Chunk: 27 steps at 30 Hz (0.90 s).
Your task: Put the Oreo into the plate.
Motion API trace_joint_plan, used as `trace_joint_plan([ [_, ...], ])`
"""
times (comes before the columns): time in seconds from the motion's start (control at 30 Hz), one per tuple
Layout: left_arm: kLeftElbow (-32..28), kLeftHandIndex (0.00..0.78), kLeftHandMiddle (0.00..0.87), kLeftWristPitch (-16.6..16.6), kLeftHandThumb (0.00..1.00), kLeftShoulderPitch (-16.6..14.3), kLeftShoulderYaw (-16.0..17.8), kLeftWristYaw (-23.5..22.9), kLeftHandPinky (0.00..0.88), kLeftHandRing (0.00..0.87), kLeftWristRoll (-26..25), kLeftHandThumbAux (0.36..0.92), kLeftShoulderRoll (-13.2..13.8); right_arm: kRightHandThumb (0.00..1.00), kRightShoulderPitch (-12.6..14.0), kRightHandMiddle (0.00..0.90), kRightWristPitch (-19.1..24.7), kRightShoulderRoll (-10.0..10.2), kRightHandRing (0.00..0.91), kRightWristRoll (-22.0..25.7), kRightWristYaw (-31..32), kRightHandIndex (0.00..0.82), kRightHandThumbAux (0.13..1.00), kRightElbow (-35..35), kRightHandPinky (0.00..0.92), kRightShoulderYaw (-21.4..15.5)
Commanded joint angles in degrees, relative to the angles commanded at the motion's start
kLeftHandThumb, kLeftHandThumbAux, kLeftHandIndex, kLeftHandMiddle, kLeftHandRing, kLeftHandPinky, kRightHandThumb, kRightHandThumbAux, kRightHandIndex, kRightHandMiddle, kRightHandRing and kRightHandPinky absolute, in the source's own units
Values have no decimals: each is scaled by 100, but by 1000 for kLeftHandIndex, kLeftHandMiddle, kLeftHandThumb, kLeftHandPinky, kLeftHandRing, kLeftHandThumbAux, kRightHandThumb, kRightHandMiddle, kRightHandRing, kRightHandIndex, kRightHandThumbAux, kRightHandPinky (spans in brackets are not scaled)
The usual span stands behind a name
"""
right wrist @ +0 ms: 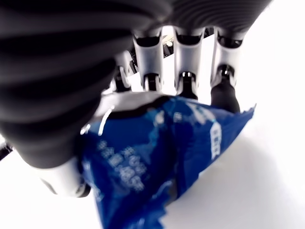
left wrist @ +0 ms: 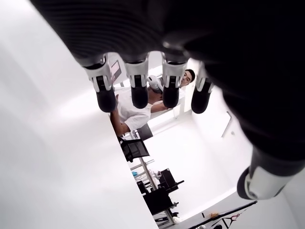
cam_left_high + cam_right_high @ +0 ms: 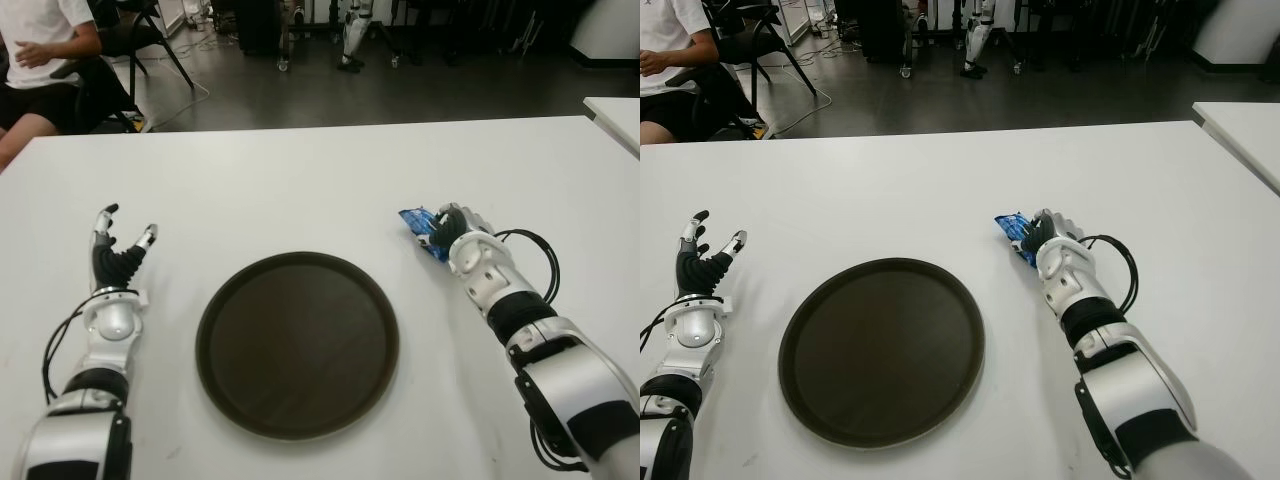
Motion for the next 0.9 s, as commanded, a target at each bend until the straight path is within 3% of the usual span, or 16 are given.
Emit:
trace_joint_plan([
  [0.47,16,0,0,65,0,-23,-2,-20,0,0,15,611,18,698,108,769,-528,-2,773,190,-176,436,725,-89,764,-216],
  [0.63,27,0,0,89,0,-38,31,-23,0,0,-27,592,-6,699,225,772,-836,-44,776,334,-101,437,725,-306,766,-333],
  [0.9,-8,0,0,74,0,-19,28,-10,0,0,-27,608,-25,701,450,782,-1031,-87,783,373,-138,438,724,-810,771,-412],
])
